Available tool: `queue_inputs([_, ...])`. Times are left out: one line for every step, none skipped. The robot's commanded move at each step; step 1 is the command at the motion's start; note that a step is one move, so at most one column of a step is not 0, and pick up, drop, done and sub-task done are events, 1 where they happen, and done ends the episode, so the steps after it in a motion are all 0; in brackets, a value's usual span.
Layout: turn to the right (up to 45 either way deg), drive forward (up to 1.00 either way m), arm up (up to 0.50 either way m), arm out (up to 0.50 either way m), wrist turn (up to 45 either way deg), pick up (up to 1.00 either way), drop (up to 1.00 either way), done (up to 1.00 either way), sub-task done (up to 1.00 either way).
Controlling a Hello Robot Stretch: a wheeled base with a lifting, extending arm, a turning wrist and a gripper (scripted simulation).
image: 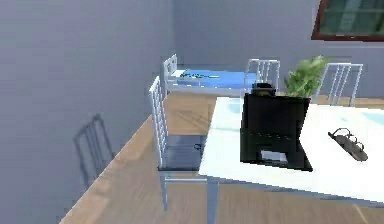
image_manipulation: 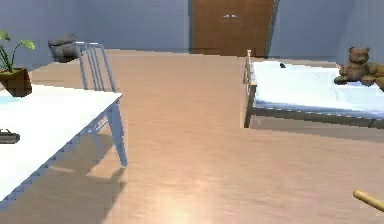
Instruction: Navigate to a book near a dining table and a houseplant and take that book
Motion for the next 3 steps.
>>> queue_inputs([45.0, 0.0, 0.0, 0.0, 0.0, 0.0, 0.0, 0.0, 0.0])
queue_inputs([33.0, 0.0, 0.0, 0.0, 0.0, 0.0, 0.0, 0.0, 0.0])
queue_inputs([0.0, 0.75, 0.0, 0.0, 0.0, 0.0, 0.0, 0.0, 0.0])
